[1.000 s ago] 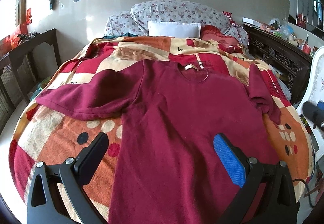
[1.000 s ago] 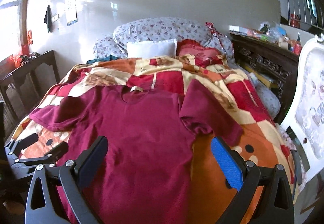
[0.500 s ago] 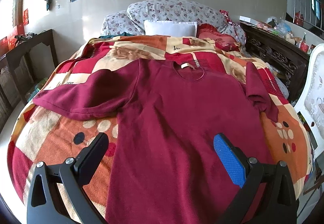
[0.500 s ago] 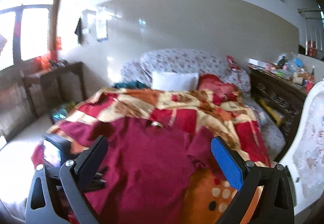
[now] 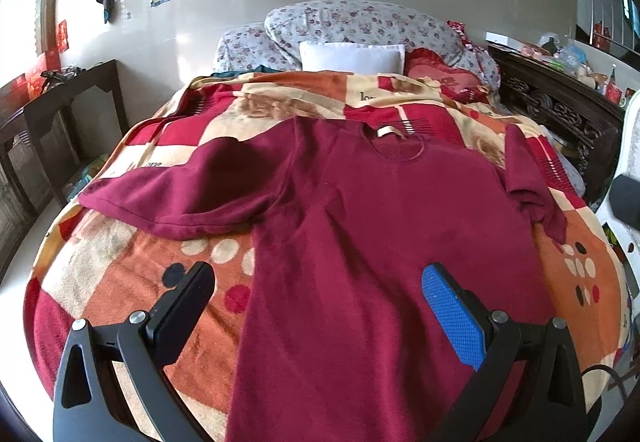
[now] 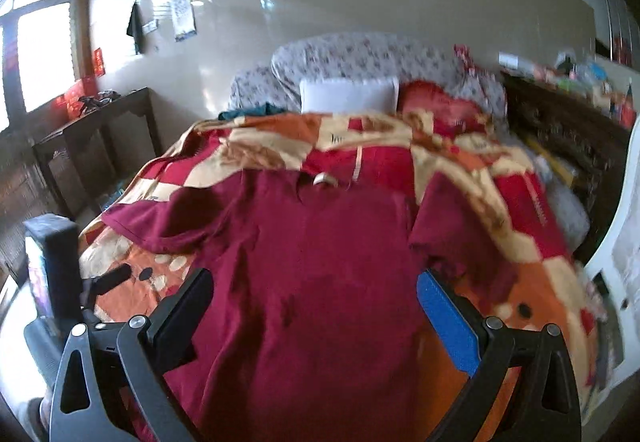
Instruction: Fold small clothes
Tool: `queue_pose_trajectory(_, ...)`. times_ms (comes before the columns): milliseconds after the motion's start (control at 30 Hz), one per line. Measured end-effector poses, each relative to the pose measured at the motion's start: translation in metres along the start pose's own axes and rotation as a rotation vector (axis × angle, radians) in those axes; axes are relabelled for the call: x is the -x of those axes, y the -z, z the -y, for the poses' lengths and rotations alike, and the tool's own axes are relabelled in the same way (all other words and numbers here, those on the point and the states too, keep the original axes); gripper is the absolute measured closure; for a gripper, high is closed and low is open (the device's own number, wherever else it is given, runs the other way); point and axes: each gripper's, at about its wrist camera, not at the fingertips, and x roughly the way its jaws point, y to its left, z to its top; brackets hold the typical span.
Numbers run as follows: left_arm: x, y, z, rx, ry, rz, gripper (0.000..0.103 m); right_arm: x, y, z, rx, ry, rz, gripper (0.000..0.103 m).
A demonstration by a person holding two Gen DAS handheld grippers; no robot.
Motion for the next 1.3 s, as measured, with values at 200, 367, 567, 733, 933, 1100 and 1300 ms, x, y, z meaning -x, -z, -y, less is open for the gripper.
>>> queue_pose_trajectory(200, -0.008, -0.001, -0.007, 0.017, -0.008, -0.013, 0.000, -0.024, 0.001, 0.010, -0.036, 0.038, -0.012, 0.000)
queue_pose_trajectory(367, -0.017, -0.001, -0.010, 0.019, -0.009, -0.026, 0.000, -0.042, 0.003, 0.015, -0.056, 0.050, -0.037, 0.000)
queue_pose_trajectory(567, -0.028, 0.000, -0.014, 0.025, -0.017, -0.046, 0.000, -0.063, 0.006, 0.016, -0.084, 0.038, -0.065, 0.000)
queue_pose_trajectory(733, -0.036, -0.001, -0.019, 0.039, -0.019, -0.057, 0.000, -0.080, 0.010, 0.014, -0.094, 0.052, -0.076, 0.000)
queue_pose_trajectory(933, -0.045, -0.002, -0.023, 0.043, -0.030, -0.068, 0.000, -0.101, 0.015, 0.014, -0.126, 0.043, -0.102, 0.000)
queue_pose_trajectory(1100, -0.055, -0.002, -0.031, 0.067, -0.031, -0.089, 0.000, -0.116, 0.018, 0.011, -0.124, 0.051, -0.111, 0.000)
queue_pose_trajectory(1300, -0.067, -0.002, -0.038, 0.090, -0.041, -0.108, 0.000, -0.140, 0.018, 0.002, -0.104, 0.083, -0.126, 0.000)
